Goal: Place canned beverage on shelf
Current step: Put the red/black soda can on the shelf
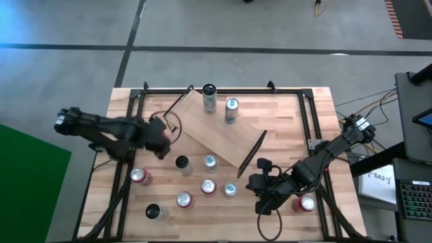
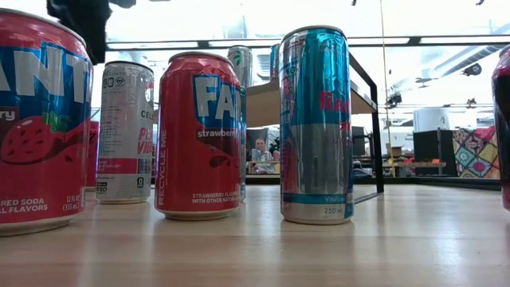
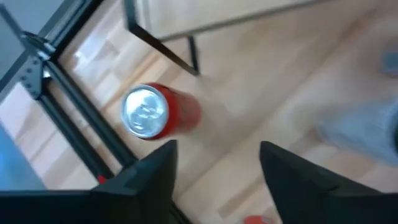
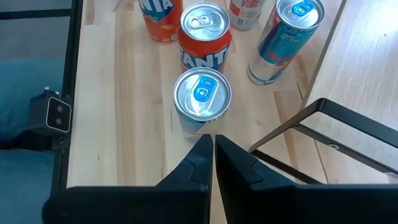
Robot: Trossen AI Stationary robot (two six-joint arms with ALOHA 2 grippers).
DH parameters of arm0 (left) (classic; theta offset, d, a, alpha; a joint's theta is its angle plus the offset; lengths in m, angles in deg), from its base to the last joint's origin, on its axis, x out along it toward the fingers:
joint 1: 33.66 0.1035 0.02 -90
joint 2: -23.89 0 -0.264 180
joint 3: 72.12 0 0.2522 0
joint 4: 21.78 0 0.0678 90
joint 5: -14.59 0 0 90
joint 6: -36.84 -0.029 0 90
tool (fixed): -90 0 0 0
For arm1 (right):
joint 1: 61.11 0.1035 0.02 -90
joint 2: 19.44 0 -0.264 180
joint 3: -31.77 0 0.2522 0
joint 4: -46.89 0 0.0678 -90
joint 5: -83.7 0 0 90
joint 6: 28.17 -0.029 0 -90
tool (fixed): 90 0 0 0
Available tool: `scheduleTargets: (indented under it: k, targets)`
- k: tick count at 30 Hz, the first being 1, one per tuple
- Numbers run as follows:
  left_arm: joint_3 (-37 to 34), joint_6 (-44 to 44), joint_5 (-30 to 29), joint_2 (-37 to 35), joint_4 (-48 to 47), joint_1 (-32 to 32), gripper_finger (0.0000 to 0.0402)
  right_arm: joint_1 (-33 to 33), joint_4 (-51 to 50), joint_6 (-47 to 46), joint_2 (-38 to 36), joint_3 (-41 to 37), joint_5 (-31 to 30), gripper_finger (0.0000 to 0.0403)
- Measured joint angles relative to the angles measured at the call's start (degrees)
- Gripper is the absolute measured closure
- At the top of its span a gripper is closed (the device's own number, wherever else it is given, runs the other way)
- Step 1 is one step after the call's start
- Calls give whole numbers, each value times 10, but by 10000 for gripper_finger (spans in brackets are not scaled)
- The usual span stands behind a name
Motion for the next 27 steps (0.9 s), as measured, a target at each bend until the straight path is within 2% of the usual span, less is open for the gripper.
scheduleTargets:
  k: [4, 8, 17, 27]
  targets:
    - [0, -66, 12, -1, 0, 68, 123, 0, 0, 4, 0, 0, 0, 394]
    - [-1, -122, 13, -6, 0, 109, 93, 0, 0, 3, 0, 0, 0, 394]
    - [-69, -153, 18, -55, 3, 161, 95, 0, 1, 3, 0, 0, 0, 394]
    - [-140, -212, 45, -85, 82, 234, 95, -1, 13, 2, 0, 0, 0, 394]
